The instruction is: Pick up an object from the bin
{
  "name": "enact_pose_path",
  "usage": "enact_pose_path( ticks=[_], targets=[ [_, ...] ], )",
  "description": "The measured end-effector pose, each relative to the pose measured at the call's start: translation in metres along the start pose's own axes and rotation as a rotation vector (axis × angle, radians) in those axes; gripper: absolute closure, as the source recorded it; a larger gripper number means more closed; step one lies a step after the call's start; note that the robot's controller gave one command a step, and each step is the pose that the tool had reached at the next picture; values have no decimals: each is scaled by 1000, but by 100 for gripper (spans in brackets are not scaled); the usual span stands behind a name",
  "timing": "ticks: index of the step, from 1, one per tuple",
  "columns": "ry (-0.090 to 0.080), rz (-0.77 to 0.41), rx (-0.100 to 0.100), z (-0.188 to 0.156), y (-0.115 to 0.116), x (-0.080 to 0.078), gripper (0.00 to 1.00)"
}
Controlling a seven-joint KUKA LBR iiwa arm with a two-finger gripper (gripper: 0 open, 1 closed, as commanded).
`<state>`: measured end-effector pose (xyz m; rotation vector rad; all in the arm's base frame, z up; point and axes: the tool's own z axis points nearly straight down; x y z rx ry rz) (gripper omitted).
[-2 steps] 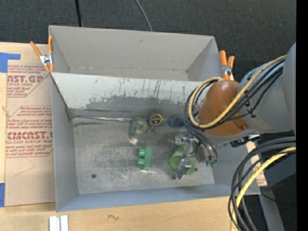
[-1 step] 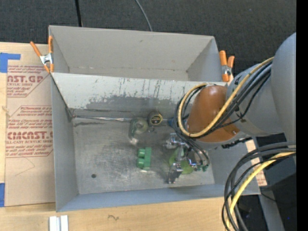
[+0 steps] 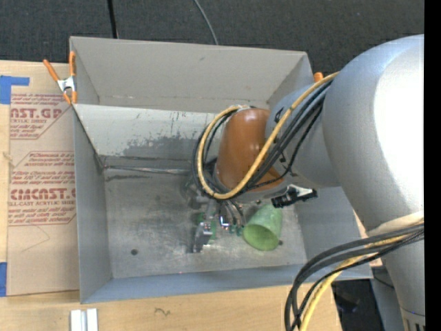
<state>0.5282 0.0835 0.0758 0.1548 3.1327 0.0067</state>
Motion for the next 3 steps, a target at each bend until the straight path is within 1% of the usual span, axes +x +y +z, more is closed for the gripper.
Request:
enact_pose_path(
  ticks=[1,2,3],
  targets=[
    [0,-28,-1,3,-53,-20,0],
    [-12,-176,2,2,-60,5,0],
    [17,-231,8,4,-16,-35,0]
  ],
)
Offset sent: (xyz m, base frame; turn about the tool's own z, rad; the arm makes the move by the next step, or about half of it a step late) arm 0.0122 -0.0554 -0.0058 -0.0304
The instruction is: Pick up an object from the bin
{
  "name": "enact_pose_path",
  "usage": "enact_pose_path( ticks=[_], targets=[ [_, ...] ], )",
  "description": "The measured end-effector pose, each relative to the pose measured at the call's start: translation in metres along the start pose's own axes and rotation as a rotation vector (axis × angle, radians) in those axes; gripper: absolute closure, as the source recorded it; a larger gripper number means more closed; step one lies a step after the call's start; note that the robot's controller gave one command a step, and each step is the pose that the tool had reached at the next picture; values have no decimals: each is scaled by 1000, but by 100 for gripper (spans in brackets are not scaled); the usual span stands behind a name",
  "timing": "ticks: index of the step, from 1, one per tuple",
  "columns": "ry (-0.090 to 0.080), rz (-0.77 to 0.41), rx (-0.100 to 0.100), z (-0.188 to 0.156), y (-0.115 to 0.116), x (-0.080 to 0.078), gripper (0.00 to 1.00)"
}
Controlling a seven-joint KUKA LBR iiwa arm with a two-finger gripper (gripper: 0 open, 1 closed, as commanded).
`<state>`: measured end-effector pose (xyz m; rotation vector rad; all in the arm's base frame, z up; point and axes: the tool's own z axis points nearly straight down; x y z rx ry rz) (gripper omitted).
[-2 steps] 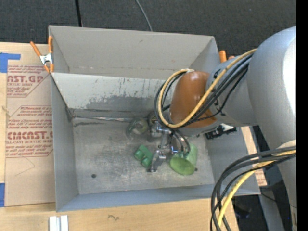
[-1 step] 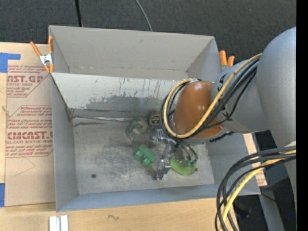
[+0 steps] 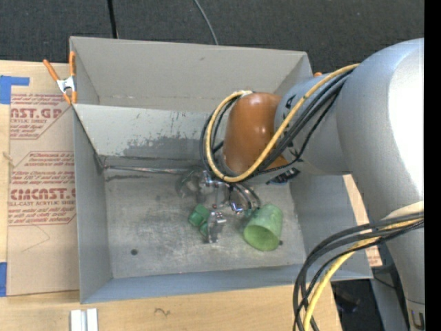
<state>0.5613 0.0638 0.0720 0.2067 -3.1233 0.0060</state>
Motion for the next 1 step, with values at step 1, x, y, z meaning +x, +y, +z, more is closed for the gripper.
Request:
enact_pose_path(
  ticks=[1],
  targets=[
    [-13,5,-2,-3,0,-2,100]
  ],
)
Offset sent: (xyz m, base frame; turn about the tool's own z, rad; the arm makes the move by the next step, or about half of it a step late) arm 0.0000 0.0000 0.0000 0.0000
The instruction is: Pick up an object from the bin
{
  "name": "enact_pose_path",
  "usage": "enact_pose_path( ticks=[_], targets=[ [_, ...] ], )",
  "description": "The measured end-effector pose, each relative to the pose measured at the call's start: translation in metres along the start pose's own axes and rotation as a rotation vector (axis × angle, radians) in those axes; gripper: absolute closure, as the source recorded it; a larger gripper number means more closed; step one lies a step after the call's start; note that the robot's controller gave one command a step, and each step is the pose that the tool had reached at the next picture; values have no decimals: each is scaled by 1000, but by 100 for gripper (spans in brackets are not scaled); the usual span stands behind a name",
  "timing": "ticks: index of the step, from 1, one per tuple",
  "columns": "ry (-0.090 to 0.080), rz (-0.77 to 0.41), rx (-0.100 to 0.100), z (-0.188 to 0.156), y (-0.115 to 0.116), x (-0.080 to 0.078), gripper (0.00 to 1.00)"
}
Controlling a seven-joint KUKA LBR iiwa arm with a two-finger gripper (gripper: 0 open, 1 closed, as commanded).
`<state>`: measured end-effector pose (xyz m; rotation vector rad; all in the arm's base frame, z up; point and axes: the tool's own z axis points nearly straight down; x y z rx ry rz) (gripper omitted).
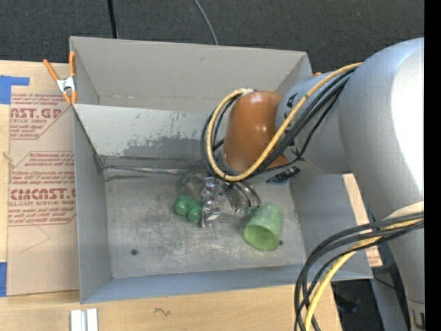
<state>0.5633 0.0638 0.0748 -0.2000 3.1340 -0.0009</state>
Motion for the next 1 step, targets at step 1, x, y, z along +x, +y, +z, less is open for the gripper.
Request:
enact_pose_path(
  ticks=[1],
  targets=[
    [-8,-460,1,-153,-10,-11,100]
  ],
)
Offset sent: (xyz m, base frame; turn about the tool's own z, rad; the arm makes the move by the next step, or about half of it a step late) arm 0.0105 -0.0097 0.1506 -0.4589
